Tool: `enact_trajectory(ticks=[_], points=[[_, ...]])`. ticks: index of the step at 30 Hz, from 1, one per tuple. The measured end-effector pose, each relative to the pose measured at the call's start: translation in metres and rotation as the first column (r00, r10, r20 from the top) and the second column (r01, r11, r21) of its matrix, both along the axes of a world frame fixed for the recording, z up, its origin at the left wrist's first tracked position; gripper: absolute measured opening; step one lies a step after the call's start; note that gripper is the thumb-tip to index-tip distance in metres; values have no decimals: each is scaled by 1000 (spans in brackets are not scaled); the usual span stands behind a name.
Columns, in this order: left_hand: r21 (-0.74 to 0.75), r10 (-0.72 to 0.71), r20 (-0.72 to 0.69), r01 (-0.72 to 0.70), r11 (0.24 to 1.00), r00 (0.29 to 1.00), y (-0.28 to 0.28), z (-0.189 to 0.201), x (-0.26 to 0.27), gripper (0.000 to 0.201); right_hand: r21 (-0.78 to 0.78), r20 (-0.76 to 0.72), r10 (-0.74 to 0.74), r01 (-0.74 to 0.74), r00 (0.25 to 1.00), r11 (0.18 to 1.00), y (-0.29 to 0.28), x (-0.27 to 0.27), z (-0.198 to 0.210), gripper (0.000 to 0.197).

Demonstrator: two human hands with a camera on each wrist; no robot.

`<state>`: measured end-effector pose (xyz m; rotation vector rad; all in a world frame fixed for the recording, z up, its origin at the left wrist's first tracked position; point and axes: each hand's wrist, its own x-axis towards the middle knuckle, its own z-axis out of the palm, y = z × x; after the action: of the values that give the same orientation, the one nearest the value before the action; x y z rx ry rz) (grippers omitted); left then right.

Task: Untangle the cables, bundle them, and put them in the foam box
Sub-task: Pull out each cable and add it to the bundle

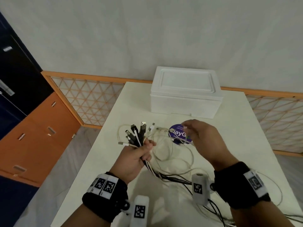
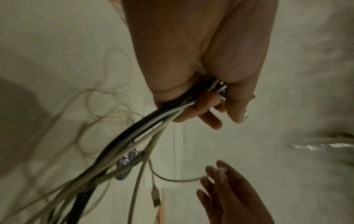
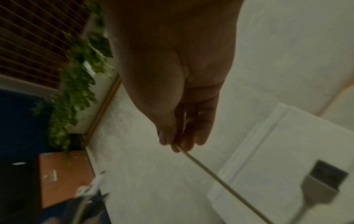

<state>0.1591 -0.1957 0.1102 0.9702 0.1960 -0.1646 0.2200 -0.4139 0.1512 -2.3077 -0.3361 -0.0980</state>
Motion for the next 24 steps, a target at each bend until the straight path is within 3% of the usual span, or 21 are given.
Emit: enact_trajectory(ticks=[2, 5, 10, 12, 14, 17, 21, 24], points=[[126, -48, 53, 41, 991, 997, -17, 13, 8, 15, 70, -13, 50, -49, 999, 996, 0, -10, 22, 17], [321, -80, 107, 42, 946, 991, -44, 26, 16, 31, 229, -16, 103, -97, 995, 969, 4, -24, 47, 14], [353, -87, 220, 4, 936, 972, -75, 47, 14, 5, 516, -42, 92, -57, 995, 855, 10, -39, 59, 20], [320, -60, 220, -14, 947, 974, -78, 51, 12, 13, 462, 39, 35, -49, 999, 886, 8, -42, 53, 25], [300, -34, 195, -27, 953, 980, -75, 53, 11, 27, 399, 18, 29, -34, 999, 916, 6, -42, 38, 32], [271, -10, 167, -36, 962, 986, -68, 52, 9, 34, 402, -109, 206, -146, 973, 904, 6, -42, 9, 24], [234, 26, 150, -61, 970, 988, -59, 54, 4, 27, 49, -37, 291, -289, 956, 956, 6, -36, -14, 19], [234, 109, 135, -138, 962, 985, -45, 57, 2, 23, -234, 102, 206, -178, 973, 956, 1, -25, -36, 19]])
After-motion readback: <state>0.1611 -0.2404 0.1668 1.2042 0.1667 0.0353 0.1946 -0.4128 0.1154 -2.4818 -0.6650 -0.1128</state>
